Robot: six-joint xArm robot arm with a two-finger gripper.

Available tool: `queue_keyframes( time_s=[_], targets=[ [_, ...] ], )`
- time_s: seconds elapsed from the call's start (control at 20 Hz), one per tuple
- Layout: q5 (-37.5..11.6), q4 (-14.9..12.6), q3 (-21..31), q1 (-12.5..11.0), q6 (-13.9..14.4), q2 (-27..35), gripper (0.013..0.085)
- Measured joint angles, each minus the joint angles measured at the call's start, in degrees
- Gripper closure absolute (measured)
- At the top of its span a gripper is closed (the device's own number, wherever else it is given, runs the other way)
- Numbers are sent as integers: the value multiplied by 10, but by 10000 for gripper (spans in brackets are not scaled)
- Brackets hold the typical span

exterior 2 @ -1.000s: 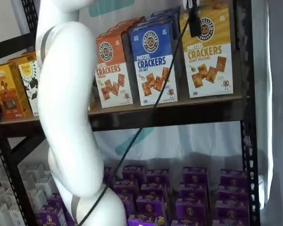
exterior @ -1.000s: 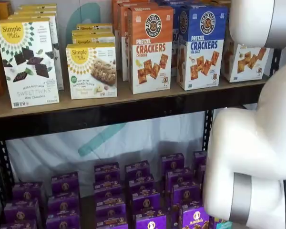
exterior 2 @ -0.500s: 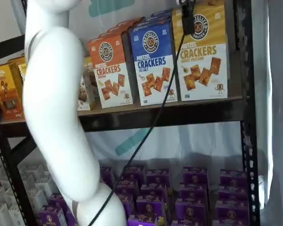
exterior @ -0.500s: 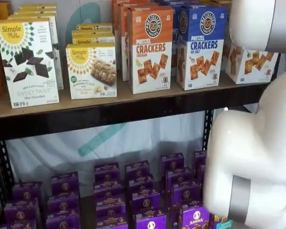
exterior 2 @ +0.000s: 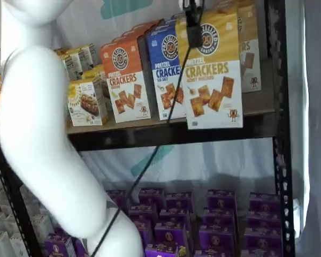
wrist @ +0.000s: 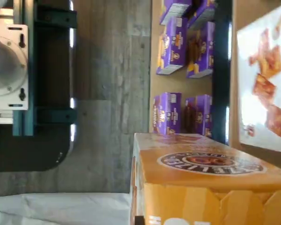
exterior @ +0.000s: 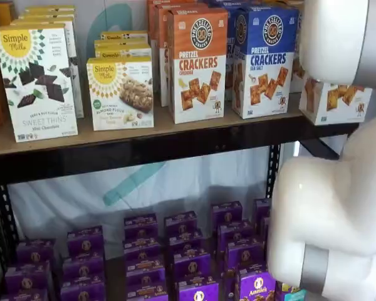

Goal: Retrieve the yellow and white box located on the top shelf, the sixth one from the left

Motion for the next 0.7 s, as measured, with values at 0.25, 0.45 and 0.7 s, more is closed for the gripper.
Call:
queue_keyframes(
  time_s=[0.25,0.45,0.7],
  targets=[
    [14,-1,43,13,14,-43,410],
    [20,0,65,21,23,-66,410],
    [29,-6,91,41,40,-91,410]
  ],
)
